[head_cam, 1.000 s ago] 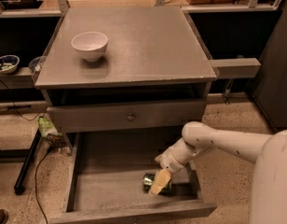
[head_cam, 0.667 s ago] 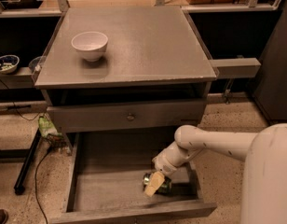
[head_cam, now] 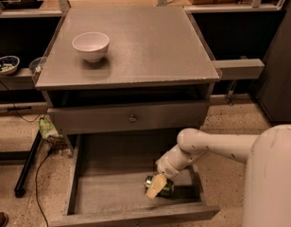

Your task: Pick green can from middle drawer and place on counter

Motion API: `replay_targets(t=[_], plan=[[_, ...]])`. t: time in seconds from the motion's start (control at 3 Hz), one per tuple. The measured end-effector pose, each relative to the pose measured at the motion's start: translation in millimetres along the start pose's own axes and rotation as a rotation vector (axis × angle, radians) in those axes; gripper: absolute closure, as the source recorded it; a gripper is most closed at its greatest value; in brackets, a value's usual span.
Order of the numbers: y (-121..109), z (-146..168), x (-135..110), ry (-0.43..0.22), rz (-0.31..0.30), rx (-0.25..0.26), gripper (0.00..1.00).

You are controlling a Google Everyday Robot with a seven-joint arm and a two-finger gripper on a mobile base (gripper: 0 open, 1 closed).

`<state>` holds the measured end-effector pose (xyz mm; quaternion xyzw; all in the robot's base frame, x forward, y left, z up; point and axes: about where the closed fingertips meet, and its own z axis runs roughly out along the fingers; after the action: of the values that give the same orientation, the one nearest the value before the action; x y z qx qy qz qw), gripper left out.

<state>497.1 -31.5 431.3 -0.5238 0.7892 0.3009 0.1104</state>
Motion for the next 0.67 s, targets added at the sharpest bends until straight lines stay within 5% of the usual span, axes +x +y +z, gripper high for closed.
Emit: replay_targets(t=[0.33, 0.67], plan=[[-25, -5, 16, 0.035, 0.074, 0.127, 0.0], [-39, -10, 21, 0.046, 0.106, 0.193, 0.0]])
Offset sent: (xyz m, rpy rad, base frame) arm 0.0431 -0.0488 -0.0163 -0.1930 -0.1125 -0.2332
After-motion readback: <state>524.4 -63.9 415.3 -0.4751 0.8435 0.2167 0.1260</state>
